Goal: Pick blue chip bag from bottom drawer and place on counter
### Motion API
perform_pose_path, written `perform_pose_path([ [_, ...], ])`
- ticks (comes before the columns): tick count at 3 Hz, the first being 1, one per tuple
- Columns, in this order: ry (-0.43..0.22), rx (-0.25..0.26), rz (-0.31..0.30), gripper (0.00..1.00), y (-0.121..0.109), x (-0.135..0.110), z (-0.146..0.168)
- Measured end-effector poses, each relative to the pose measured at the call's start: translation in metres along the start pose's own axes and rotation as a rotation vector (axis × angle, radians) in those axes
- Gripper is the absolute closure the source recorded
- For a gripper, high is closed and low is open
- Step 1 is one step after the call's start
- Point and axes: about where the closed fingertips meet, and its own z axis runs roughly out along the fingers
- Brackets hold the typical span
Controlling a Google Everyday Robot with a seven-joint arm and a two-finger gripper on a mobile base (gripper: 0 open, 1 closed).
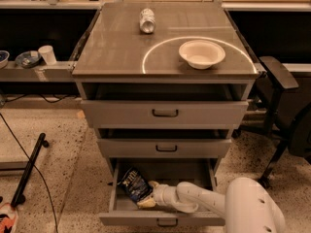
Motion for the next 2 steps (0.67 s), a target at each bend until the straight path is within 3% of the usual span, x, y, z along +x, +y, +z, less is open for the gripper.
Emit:
perform_pose_path([
  [2, 0.082, -0.007, -0.07, 0.0, 0.0, -0.014, 0.018],
])
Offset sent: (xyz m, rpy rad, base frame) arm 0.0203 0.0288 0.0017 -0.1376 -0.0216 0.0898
